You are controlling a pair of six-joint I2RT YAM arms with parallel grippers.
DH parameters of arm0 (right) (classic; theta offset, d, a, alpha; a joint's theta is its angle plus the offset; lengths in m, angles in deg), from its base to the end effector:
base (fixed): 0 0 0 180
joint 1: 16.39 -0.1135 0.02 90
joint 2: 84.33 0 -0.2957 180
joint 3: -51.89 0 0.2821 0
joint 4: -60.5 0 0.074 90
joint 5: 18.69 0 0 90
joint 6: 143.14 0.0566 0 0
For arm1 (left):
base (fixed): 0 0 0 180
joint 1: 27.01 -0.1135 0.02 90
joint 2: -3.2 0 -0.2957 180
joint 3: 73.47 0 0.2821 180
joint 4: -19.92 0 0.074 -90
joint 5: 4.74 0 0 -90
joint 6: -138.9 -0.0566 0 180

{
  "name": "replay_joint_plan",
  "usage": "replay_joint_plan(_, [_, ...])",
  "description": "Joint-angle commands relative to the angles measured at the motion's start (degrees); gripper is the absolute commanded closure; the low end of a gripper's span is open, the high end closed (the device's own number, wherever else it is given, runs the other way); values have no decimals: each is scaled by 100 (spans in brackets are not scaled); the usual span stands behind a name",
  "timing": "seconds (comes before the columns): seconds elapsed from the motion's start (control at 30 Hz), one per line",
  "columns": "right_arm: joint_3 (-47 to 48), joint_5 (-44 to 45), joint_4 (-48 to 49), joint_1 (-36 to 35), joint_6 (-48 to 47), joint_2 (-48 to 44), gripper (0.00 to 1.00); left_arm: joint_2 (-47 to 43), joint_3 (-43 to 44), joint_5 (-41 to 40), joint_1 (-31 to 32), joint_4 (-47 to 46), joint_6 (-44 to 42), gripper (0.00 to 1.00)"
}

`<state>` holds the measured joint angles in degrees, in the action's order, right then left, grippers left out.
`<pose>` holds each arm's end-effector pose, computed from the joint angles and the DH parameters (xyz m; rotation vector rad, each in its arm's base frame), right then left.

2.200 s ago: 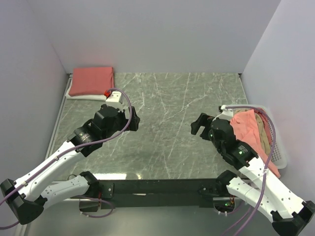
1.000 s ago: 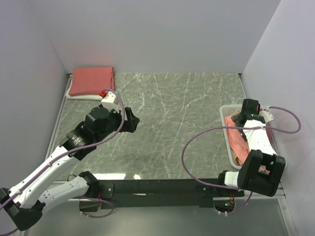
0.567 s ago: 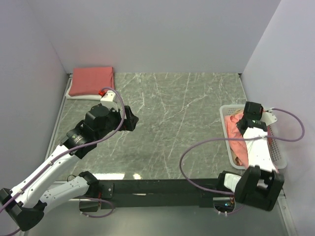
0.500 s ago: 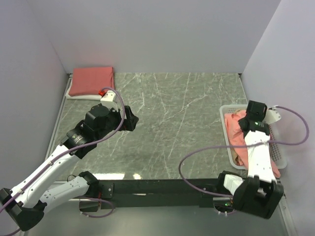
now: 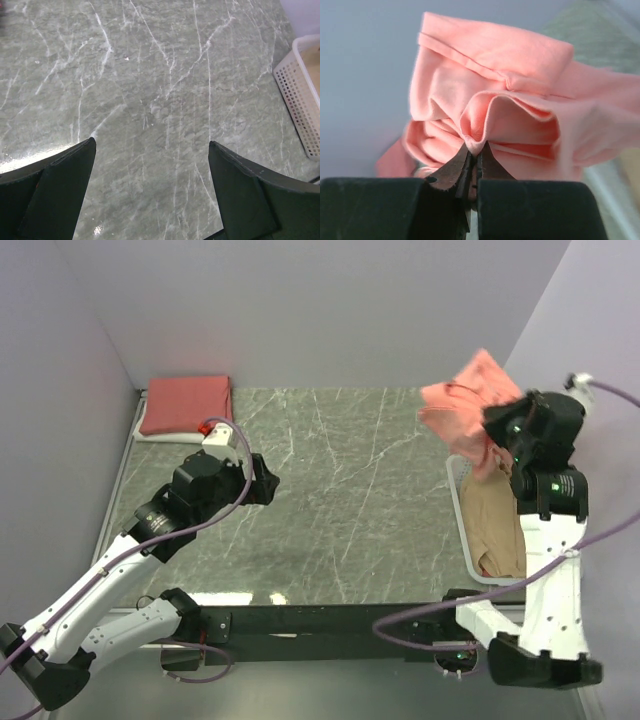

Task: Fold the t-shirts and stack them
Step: Move the tshirt to the center of the board, then flatten the tshirt out

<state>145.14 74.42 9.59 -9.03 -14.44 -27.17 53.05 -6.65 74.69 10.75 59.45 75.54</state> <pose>0.2116 -0.0304 0.4947 0.7559 1.6798 0.3348 0.1794 -0.1258 0.3721 0.0707 1.9981 -0.5535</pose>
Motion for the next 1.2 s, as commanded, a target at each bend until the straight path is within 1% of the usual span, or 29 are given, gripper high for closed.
replay_joint_plan(0.0, [946,13,312,-1321,-20,241,100,-36,-14,-200,-58,-150,-9,1])
replay_joint_plan(0.07, [1244,162,417,-1797,24,365,100,-54,4,-305,-84,-123,35,1])
replay_joint_plan(0.1, [1307,198,427,-2225,24,513,100,-63,12,-366,-110,-88,61,1])
replay_joint_plan(0.13, [1368,303,427,-2412,15,610,100,-115,4,-498,-119,-79,96,1])
replay_joint_plan(0.17, [1378,495,435,-2649,-2,707,100,-159,-5,-551,-128,-79,123,1])
replay_joint_plan(0.2, [1334,523,488,-2973,-72,917,100,-194,-14,-621,-146,-88,158,0])
replay_joint_plan(0.23, [1282,471,532,-3125,-108,1050,99,-290,-23,-700,-155,-105,184,1])
replay_joint_plan(0.27, [1116,375,567,-3239,-143,1190,89,-335,-23,-779,-163,-105,271,1])
replay_joint_plan(0.3, [1010,104,620,-3336,-222,1496,74,-379,-31,-789,-163,-105,324,1])
replay_joint_plan(0.33, [765,41,637,-3546,-266,1647,48,-457,-49,-772,-163,-114,395,0])
replay_joint_plan(0.37, [597,14,751,-3652,-310,1762,41,-493,-75,-684,-163,-123,517,1])
replay_joint_plan(0.4, [395,22,848,-3767,-328,1902,36,-519,-102,-657,-163,-114,571,1])
replay_joint_plan(0.43, [-59,49,953,-3898,-284,1912,32,-520,-145,-666,-163,-114,623,1])
replay_joint_plan(0.5, [-615,-12,1348,-3952,-118,1782,31,-476,-155,-805,-163,35,799,0])
replay_joint_plan(0.53, [-1218,-4,1480,-3952,-30,1685,31,-415,-198,-867,-163,79,982,0])
replay_joint_plan(0.6, [-1871,5,1858,-3978,286,1343,31,-379,-330,-921,-163,97,1211,0])
replay_joint_plan(0.63, [-2492,75,1955,-4013,409,1228,32,-344,-548,-877,-163,27,1343,1])
replay_joint_plan(0.7, [-3119,145,2359,-4233,709,946,33,-283,-839,-702,-164,-315,1756,1])
replay_joint_plan(0.73, [-3610,267,2447,-4312,796,902,34,-169,-1110,-649,-163,-447,2019,1])
replay_joint_plan(0.77, [-3823,312,2605,-4469,1032,849,34,-90,-1252,-579,-163,-596,2126,2])
replay_joint_plan(0.8, [-4034,321,2763,-4540,1122,857,34,7,-1375,-500,-163,-954,2231,2])
replay_joint_plan(0.83, [-4376,287,2895,-4576,1218,892,35,260,-1594,-307,-163,-1123,2406,4])
replay_joint_plan(0.9, [-4589,233,3247,-4690,1360,1067,35,577,-1867,-87,-172,-1736,2513,7])
replay_joint_plan(0.93, [-4668,303,3326,-4725,1368,1138,35,944,-1912,132,-172,-1914,2557,9])
replay_joint_plan(1.0, [-4687,462,3494,-4778,1333,1383,35,1315,-1973,326,-163,-2231,2636,12])
replay_joint_plan(1.03, [-4643,479,3520,-4778,1325,1472,36,1648,-1983,388,-163,-2493,2697,12])
replay_joint_plan(1.13, [-4547,471,3626,-4796,1360,1806,38,2220,-1965,433,-137,-2680,2803,12])
replay_joint_plan(1.17, [-4529,479,3661,-4822,1377,1929,38,2344,-1974,494,-128,-2898,2821,13])
